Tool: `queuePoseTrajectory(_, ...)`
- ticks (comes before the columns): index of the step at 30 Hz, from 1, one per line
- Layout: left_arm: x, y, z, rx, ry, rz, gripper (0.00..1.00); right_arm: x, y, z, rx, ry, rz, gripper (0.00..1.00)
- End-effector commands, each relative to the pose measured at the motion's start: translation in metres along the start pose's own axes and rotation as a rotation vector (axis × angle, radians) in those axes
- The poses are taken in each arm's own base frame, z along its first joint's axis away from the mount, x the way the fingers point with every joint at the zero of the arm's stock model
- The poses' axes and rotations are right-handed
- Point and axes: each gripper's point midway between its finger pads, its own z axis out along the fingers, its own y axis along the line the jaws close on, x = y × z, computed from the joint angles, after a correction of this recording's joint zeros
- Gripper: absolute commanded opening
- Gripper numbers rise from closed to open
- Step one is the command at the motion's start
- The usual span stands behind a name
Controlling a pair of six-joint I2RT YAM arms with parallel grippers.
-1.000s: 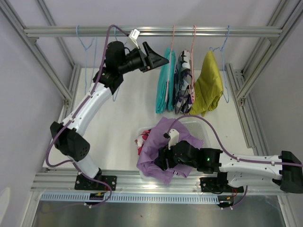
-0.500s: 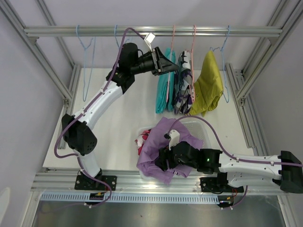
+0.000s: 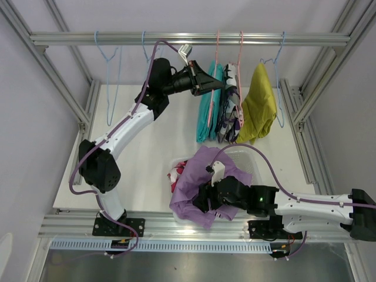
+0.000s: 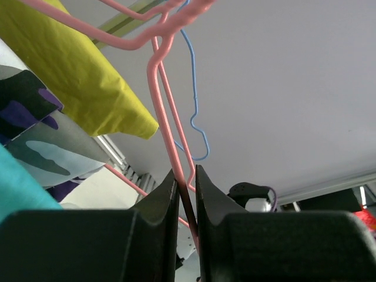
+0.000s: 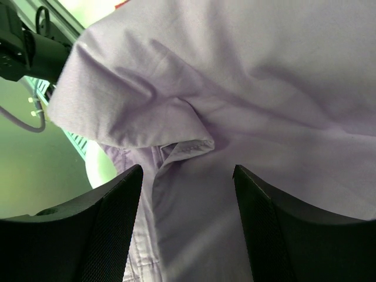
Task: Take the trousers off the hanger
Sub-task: Pick up the hanger from the clothesline.
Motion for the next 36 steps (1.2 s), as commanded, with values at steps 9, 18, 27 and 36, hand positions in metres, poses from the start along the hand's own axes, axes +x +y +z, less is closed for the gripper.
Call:
queuePoseTrajectory(9,-0.026,-0.094,-0.035,0.108,-0.184,0.264,0.0,-0.038,0.025,-0.026,-0.037,-0.085,-0.05,0.67)
queuePoseTrajectory(18,-0.053,-0.133,-0.046,0.072,-0.271,0.377,0.01,-0.053,0.039,-0.029,-0.049,-0.105,-0.078,0.67)
queuePoseTrajectory(27,-0.046,-0.144,-0.063,0.056,-0.302,0.393,0.0,-0.072,0.042,-0.045,-0.012,-0.151,-0.12,0.68)
queuePoseTrajectory(36,-0.024,-0.152,-0.104,0.008,-0.383,0.421,0.0,-0.164,0.029,-0.092,0.202,-0.42,-0.207,0.68)
